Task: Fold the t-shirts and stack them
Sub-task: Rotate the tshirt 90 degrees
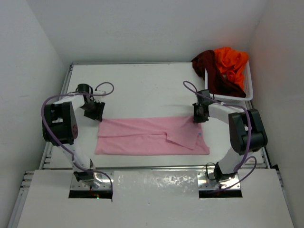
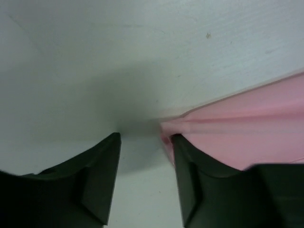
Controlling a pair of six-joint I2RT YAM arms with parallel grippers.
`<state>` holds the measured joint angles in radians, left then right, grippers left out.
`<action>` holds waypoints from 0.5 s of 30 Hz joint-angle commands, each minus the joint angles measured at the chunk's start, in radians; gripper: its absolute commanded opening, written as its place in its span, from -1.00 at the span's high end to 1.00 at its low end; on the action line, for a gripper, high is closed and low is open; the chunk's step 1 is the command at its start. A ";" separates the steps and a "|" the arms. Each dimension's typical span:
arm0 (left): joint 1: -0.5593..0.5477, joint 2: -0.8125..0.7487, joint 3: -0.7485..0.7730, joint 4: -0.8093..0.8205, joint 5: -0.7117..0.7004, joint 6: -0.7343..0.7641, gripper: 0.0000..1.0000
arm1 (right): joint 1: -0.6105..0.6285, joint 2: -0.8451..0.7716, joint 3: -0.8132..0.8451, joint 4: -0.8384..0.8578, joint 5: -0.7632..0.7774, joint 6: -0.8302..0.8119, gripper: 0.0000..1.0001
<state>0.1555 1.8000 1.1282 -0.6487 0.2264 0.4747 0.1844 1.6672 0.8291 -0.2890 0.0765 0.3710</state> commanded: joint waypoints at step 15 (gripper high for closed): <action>0.016 -0.182 -0.286 0.066 -0.092 0.133 0.57 | 0.111 0.654 0.830 -0.188 0.054 -0.066 0.87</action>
<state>0.1593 1.6363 0.8860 -0.5251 0.1425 0.5388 0.2634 2.1509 1.4899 -0.4011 0.1150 0.3340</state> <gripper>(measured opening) 0.201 0.055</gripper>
